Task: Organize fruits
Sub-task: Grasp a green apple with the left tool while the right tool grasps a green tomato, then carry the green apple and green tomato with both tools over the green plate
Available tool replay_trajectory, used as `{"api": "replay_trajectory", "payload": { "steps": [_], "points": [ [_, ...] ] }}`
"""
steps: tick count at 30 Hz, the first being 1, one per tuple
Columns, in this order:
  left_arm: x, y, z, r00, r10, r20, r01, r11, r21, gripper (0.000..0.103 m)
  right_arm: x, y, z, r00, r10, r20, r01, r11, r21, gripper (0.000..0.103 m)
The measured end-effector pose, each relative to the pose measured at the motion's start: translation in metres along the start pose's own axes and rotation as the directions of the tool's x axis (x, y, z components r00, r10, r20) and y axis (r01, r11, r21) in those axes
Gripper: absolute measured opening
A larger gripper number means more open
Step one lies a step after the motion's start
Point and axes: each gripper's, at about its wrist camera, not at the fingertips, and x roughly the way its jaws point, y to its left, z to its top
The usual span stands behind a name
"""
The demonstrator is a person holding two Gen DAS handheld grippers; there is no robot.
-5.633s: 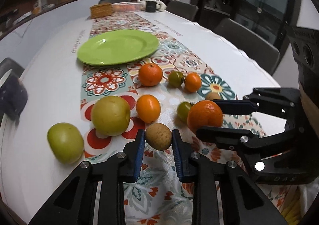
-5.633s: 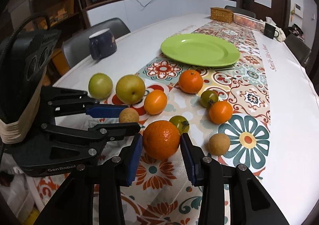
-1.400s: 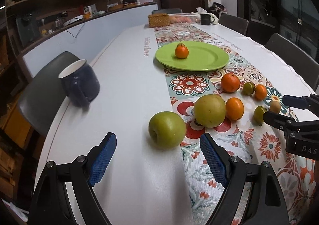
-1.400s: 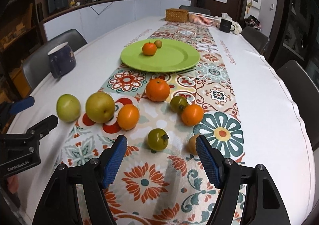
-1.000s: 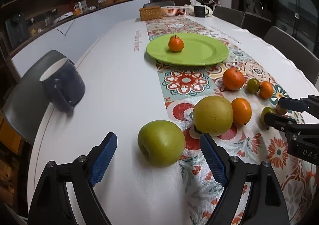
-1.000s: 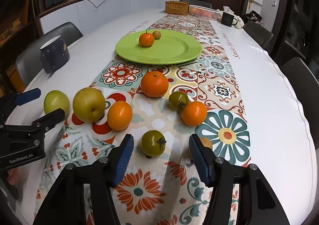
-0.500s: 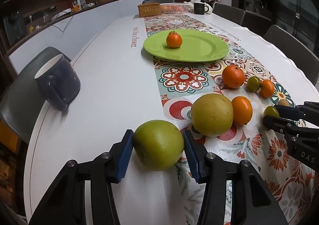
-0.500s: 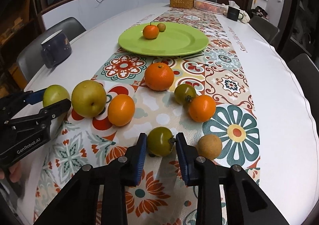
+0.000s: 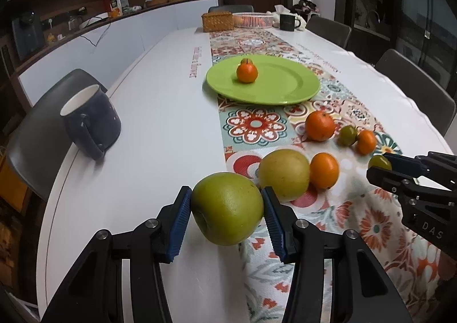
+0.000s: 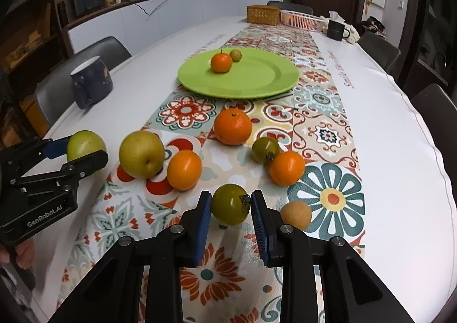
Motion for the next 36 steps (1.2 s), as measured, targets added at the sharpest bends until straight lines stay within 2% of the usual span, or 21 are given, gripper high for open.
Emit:
{"api": "replay_trajectory", "payload": {
  "steps": [10, 19, 26, 36],
  "points": [
    [-0.032, -0.013, 0.016, 0.998, -0.011, 0.054, 0.011, 1.000, -0.003, 0.049, -0.039, 0.001, 0.013, 0.993, 0.048, 0.108, -0.046, 0.999, -0.024, 0.030],
    [-0.043, -0.026, 0.048, 0.994, -0.041, 0.100, 0.042, 0.999, -0.007, 0.049, -0.063, -0.006, 0.039, 0.977, 0.085, 0.193, -0.076, 0.996, -0.053, 0.030],
    [-0.041, -0.033, 0.086, 0.989, -0.053, 0.141, 0.053, 0.999, 0.008, 0.049, -0.062, -0.022, 0.072, 0.970, 0.101, 0.222, -0.088, 0.994, -0.067, 0.030],
    [-0.011, -0.036, 0.137, 0.987, -0.090, 0.132, 0.090, 0.996, 0.013, 0.049, -0.042, -0.037, 0.119, 0.967, 0.091, 0.237, -0.073, 0.994, -0.084, 0.030]
  ]
}}
